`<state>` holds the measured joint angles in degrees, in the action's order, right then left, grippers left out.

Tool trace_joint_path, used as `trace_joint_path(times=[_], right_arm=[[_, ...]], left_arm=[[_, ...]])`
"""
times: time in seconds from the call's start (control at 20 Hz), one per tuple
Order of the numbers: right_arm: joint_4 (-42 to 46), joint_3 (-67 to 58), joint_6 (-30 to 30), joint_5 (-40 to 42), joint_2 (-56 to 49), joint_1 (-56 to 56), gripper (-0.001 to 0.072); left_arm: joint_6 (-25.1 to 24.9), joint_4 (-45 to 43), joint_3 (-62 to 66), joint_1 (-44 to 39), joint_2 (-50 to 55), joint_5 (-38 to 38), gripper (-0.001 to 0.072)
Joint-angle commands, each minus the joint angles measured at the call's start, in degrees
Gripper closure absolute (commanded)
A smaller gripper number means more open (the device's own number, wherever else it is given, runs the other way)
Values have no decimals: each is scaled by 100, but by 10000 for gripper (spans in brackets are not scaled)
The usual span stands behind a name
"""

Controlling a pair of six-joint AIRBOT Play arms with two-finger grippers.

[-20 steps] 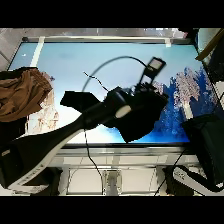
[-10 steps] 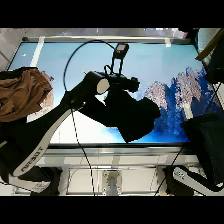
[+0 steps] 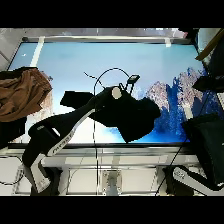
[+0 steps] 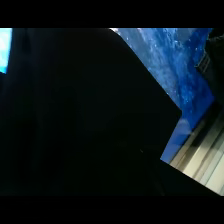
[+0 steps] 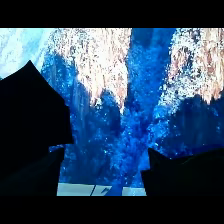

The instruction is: Fold the clothes and pants, and hang the long-sleeved shirts on hangers.

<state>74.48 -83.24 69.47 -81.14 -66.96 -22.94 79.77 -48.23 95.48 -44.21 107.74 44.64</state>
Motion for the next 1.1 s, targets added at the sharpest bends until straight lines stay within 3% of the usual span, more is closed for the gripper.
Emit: trace_joint_path(times=[0.0,0.3,0.55,0.75,0.9,0.95,1.05], right_arm=[[-59,175,-13,31,-35,-4,107],[-74,203,-15,35,-144,-4,107],[-111,205,-9,103,-247,-4,108],[-476,205,-7,164,-304,2,108],[-549,205,-7,166,-308,0,108],[-544,205,-7,166,-308,0,108],[-544,205,-7,162,-308,0,109]], left_arm=[[-358,365,50,-109,306,22,243],[-439,278,260,116,85,2,221],[55,-1335,354,402,-151,269,222],[-2,-1121,354,267,385,682,223],[-702,20,358,170,518,452,229],[-874,295,363,162,518,339,279],[-892,330,450,173,516,297,674]])
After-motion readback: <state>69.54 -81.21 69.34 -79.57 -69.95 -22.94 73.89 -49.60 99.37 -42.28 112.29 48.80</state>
